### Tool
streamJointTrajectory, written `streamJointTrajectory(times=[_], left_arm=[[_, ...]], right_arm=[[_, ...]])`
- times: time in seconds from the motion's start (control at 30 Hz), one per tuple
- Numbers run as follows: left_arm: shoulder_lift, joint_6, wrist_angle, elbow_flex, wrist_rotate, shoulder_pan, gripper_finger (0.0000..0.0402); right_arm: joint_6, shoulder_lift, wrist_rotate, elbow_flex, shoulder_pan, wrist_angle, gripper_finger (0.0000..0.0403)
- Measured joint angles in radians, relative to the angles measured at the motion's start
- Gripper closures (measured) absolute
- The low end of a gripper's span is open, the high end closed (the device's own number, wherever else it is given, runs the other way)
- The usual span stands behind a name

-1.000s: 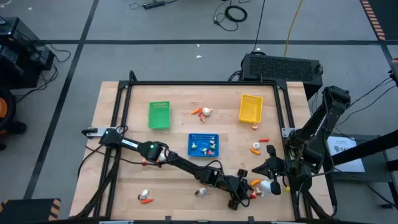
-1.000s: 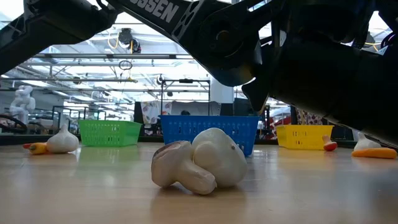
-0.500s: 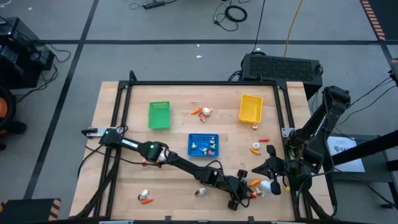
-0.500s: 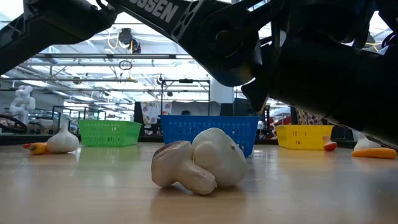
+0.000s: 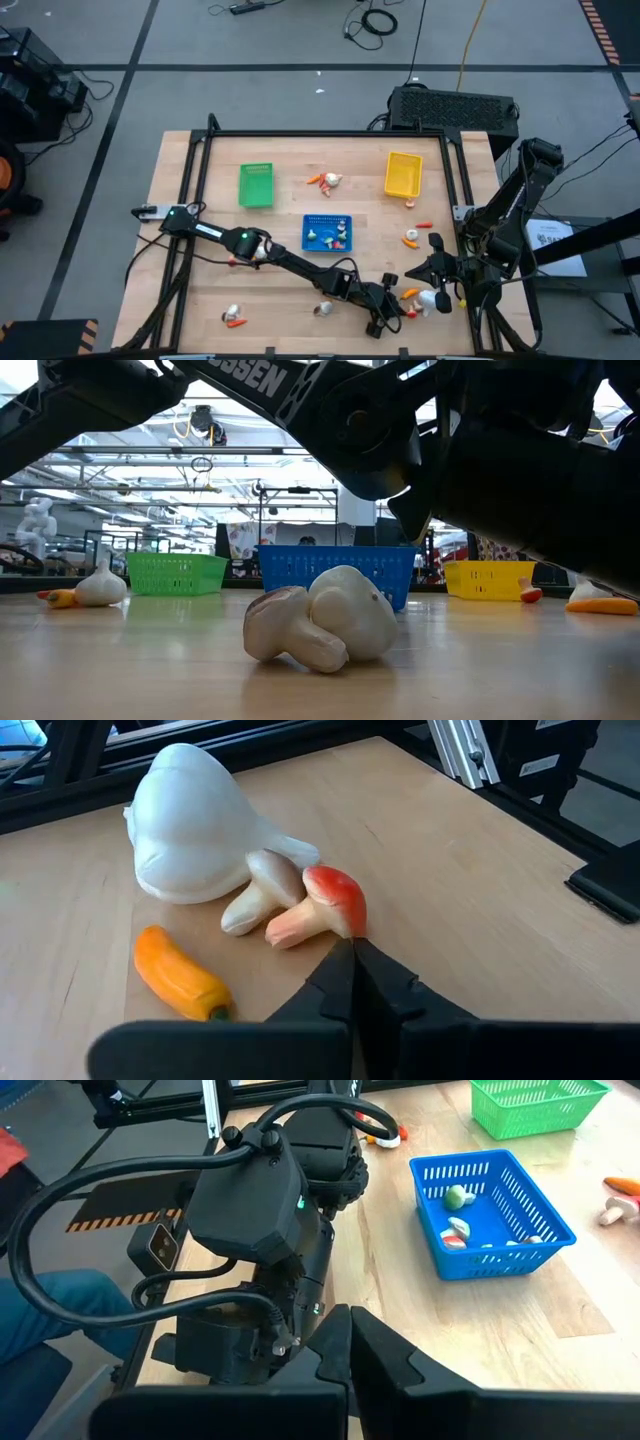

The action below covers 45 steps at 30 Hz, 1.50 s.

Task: Sort produce into baskets
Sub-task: Put the orange mushroom into the blue bin

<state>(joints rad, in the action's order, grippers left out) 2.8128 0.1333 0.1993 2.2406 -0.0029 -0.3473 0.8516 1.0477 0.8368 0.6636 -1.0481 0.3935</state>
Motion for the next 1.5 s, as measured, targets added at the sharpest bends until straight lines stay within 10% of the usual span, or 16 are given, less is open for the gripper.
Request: streamJointTrajectory(times=[0.4, 0.97, 1.5], left_arm=[[0.000, 0.041, -0.004, 0.000, -0.003, -0.005, 0.0370], [-0.052, -0.024, 0.021, 0.000, -0.031, -0.016, 0.0163], [0.010, -0.101, 0.245, 0.002, -0.076, -0.024, 0.0152]], right_arm=[[0.027, 0.019, -0.001, 0.000, 0.000, 0.000, 0.0403], [0.061, 0.035, 0.007, 0.000, -0.001, -0.027, 0.0403], [0.027, 0.026, 0.055, 0.000, 0.038, -0.032, 0.0403]])
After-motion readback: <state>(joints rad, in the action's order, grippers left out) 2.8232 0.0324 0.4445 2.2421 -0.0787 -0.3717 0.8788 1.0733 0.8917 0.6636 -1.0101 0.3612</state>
